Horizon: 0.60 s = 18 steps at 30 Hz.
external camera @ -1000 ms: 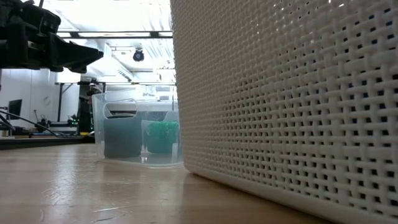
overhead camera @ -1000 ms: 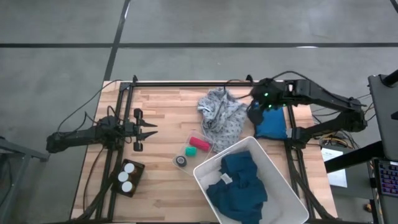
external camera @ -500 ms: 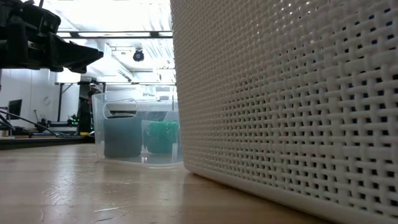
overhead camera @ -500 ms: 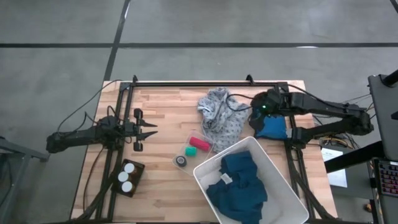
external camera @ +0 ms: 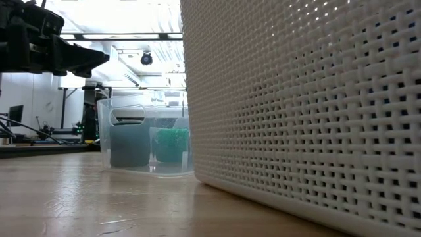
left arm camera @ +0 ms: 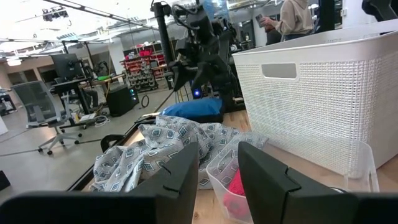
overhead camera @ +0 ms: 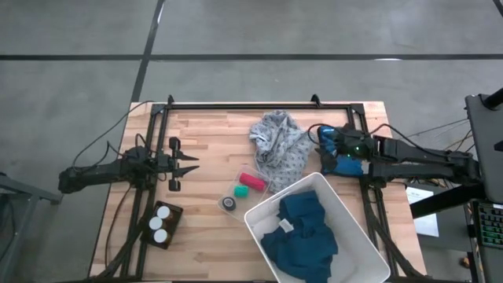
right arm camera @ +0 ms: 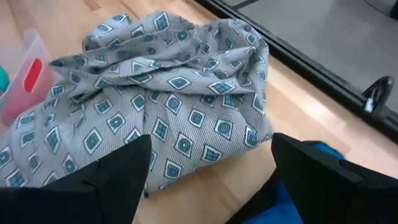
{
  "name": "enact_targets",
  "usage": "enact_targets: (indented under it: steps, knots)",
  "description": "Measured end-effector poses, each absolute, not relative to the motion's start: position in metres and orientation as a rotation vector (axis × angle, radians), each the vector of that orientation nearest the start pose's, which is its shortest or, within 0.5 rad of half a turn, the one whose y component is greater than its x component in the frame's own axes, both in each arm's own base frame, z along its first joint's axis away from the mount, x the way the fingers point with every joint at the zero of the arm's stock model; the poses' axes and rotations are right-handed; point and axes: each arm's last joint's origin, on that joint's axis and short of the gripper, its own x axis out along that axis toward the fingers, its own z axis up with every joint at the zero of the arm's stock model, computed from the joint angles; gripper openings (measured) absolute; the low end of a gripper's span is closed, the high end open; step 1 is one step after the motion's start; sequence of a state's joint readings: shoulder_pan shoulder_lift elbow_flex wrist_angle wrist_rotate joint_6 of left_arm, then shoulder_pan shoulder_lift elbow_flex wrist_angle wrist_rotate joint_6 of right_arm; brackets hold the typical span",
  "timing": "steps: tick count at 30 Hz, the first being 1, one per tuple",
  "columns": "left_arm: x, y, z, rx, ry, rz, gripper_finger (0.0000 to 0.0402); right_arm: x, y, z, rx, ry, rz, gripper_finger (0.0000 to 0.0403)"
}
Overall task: Pick & Place Medicine items
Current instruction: Put the gray patient gown into the white bin
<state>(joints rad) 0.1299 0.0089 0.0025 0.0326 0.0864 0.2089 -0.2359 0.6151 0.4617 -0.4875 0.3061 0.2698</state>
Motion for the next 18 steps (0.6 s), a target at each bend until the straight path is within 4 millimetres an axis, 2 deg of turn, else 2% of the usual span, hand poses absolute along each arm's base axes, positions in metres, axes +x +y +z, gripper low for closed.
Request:
enact_targets:
  steps: [7, 11, 18]
  knots:
    - [0.097, 0.01, 0.167, 0.211, -0.022, 0.046, 0.0118, 0.129, -0.04, 0.186, 0.231, 0.505, -0.601, 0.0329]
    - [0.097, 0.01, 0.167, 0.211, -0.022, 0.046, 0.0118, 0.13, -0.041, 0.176, 0.175, 0.453, -0.594, 0.0329]
    - [0.097, 0.01, 0.167, 0.211, -0.022, 0.046, 0.0118, 0.13, -0.044, 0.16, 0.125, 0.365, -0.682, 0.0329]
